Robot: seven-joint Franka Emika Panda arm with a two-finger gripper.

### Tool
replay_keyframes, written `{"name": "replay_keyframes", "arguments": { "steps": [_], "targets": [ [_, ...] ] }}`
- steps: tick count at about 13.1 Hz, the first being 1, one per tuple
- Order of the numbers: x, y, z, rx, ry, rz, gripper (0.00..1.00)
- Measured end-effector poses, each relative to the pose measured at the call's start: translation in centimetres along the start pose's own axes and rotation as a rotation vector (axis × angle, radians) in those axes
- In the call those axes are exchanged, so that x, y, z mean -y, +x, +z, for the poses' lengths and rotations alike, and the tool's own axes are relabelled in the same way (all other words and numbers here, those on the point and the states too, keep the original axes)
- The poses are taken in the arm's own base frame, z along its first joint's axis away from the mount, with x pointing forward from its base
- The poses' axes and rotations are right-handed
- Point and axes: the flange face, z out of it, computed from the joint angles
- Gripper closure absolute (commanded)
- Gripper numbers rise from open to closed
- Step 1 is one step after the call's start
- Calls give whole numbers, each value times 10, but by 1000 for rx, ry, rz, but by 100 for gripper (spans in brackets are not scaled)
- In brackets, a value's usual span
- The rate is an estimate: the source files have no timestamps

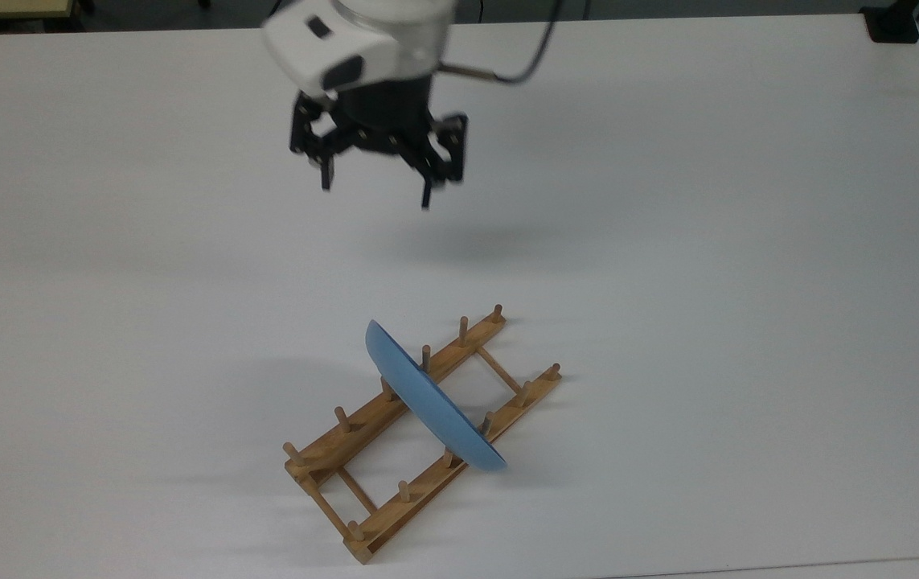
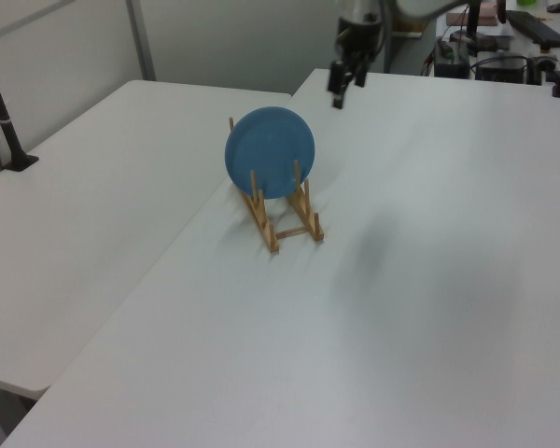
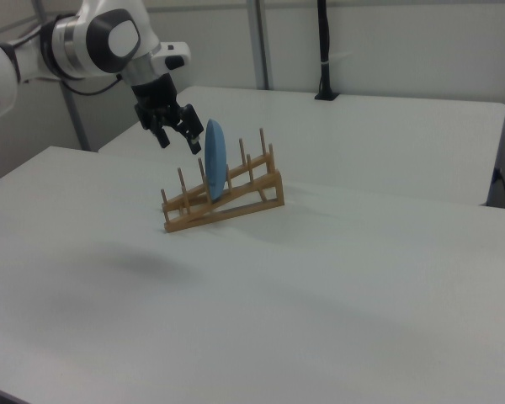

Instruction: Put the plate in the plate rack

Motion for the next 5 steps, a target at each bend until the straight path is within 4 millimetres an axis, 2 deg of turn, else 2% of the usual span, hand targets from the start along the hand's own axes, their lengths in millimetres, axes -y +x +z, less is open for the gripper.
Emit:
{"name": "replay_keyframes", "arguments": {
  "steps": [3, 4, 5],
  "targets": [
    [-44, -37, -22, 115, 57, -54, 0],
    [-57, -56, -31, 163, 56, -55, 0],
    [-62, -69, -37, 188, 51, -52, 0]
  ]
}}
